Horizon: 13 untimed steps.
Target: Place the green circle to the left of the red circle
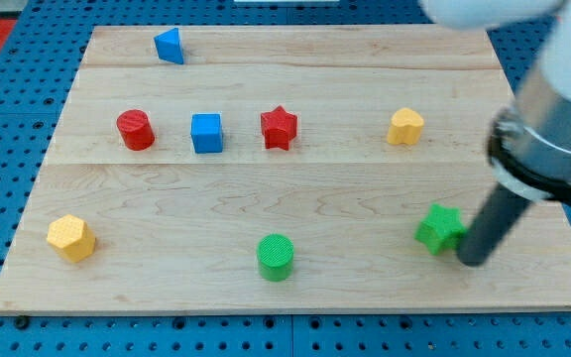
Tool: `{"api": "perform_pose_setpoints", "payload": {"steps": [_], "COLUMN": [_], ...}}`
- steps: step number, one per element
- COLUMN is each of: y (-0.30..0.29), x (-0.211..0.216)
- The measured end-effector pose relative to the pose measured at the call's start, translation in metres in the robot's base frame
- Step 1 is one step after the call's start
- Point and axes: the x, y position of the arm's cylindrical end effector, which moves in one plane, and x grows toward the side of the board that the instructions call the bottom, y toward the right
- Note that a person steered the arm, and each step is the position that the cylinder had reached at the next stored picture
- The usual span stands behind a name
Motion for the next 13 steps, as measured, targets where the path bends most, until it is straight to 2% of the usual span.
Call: {"api": "perform_pose_setpoints", "payload": {"steps": [1, 2, 3, 5, 6, 7, 8, 11, 12, 13], "y": [-0.045, -0.083, -0.083, -0.082, -0.081, -0.063, -0.060, -0.060, -0.073, -0.119], "x": [-0.049, -0.071, -0.054, -0.127, -0.117, -0.063, -0.036, -0.019, -0.012, -0.015]}}
